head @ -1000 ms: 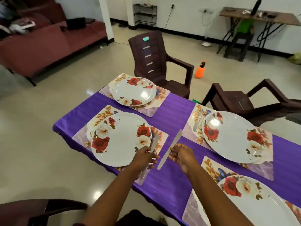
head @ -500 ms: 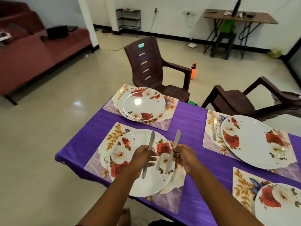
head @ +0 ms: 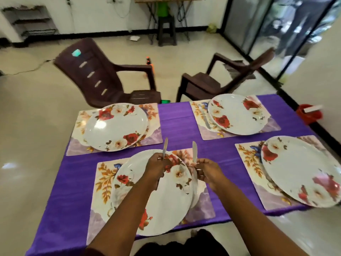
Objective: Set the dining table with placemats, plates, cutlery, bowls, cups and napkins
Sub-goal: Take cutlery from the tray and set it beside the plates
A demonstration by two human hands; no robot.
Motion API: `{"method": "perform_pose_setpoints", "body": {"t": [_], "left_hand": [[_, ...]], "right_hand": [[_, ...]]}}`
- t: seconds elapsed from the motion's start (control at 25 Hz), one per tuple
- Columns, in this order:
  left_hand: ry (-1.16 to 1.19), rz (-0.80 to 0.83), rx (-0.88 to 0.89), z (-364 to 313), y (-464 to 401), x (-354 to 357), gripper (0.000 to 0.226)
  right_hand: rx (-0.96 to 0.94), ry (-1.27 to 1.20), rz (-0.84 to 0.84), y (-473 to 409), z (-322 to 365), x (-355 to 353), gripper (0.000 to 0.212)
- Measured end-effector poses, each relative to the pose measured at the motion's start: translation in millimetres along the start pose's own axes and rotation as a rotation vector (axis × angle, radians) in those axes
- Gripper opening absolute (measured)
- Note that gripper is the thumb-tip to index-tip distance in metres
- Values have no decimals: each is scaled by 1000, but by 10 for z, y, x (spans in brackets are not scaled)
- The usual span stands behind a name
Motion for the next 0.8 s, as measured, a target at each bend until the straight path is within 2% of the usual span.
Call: {"method": "perform_pose_setpoints", "body": {"t": [0.12, 0.32, 0.44, 0.56, 0.64, 0.8], "left_hand": [[-4, 155, 26, -62, -45, 456, 20], [-30, 261, -23, -28, -22, 915, 25], [-32, 238, -30, -13, -72, 958, 33], [-70, 149, -9, -82, -225, 914, 28], [-109, 163, -32, -112, -368, 942, 29], [-302, 417, -47, -185, -594, 1200, 34]], "right_hand": [[-32, -45, -37, 98, 17, -247, 12], [-56, -60, -43, 148, 91, -498, 9], [-29, -26, -10, 130, 42, -514, 10], [13, 23, -35, 73, -114, -500, 9], [47, 50, -60, 37, -245, -495, 9], [84, 102, -76, -52, -385, -511, 11]]}}
Point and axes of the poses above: each hand's wrist, its own y-axis away from the middle knuckle, its own x-axis out of the palm, z = x × y, the point moved 9 cm from there along -y, towards the middle knuckle, and after that the axes turned 12 degrees about x, right-handed, at the moved point
